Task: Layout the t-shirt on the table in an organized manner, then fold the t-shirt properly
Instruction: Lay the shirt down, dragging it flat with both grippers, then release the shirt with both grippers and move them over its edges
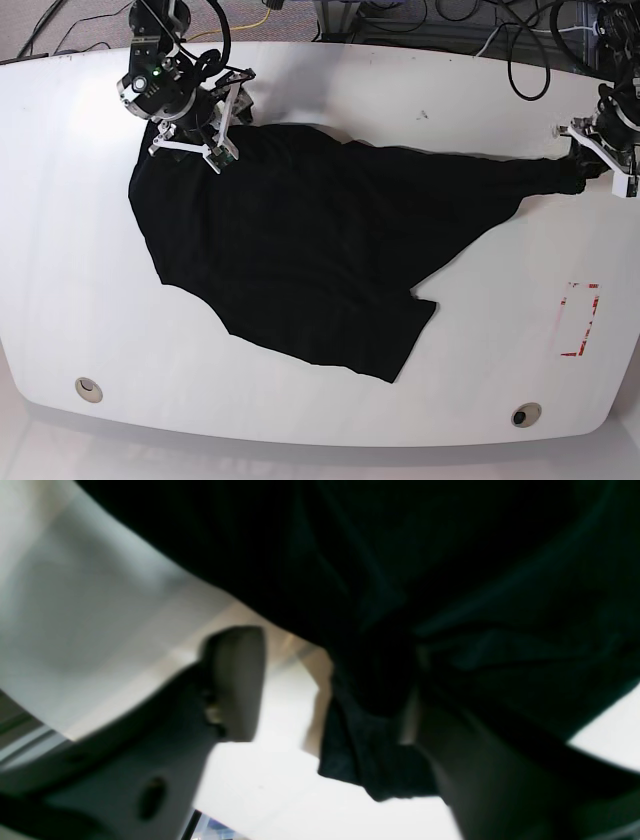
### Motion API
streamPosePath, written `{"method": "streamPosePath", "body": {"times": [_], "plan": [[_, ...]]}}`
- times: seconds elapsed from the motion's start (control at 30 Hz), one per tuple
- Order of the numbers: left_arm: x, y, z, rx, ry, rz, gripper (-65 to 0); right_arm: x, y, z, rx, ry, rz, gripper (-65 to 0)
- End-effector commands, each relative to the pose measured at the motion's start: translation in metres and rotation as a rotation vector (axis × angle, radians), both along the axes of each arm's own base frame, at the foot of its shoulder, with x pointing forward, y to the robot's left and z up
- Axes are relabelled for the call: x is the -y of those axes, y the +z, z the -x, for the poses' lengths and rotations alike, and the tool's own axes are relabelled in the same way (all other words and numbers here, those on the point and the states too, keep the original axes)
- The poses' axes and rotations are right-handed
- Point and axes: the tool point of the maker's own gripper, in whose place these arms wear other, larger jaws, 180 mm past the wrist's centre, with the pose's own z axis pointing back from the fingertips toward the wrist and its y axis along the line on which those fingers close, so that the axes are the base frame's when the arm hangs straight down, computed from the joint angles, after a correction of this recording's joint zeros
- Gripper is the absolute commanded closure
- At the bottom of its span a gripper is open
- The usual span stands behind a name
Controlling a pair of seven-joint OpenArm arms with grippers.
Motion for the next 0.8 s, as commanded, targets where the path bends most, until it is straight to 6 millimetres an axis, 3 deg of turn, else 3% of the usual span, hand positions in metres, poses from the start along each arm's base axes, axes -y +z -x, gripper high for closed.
{"method": "streamPosePath", "body": {"times": [0.0,0.1,0.17,0.47,0.77], "plan": [[-0.007,0.014,-0.006,0.034,-0.013,-0.034,-29.6,0.001,0.006,-0.003,0.027,0.004,-0.002,-40.9],[-0.011,0.016,-0.006,0.036,-0.004,-0.043,-43.5,0.004,0.006,-0.003,0.027,0.003,0.007,-41.4],[-0.016,0.020,-0.007,0.039,0.001,-0.056,-46.7,0.007,0.007,-0.003,0.029,0.008,0.017,-41.4],[-0.038,0.034,-0.007,0.067,0.051,-0.107,-47.1,0.013,0.012,-0.010,0.057,0.017,0.029,-41.1],[-0.038,0.066,-0.040,0.198,0.063,-0.098,-47.1,0.012,0.031,-0.042,0.148,0.015,0.023,-41.1]]}}
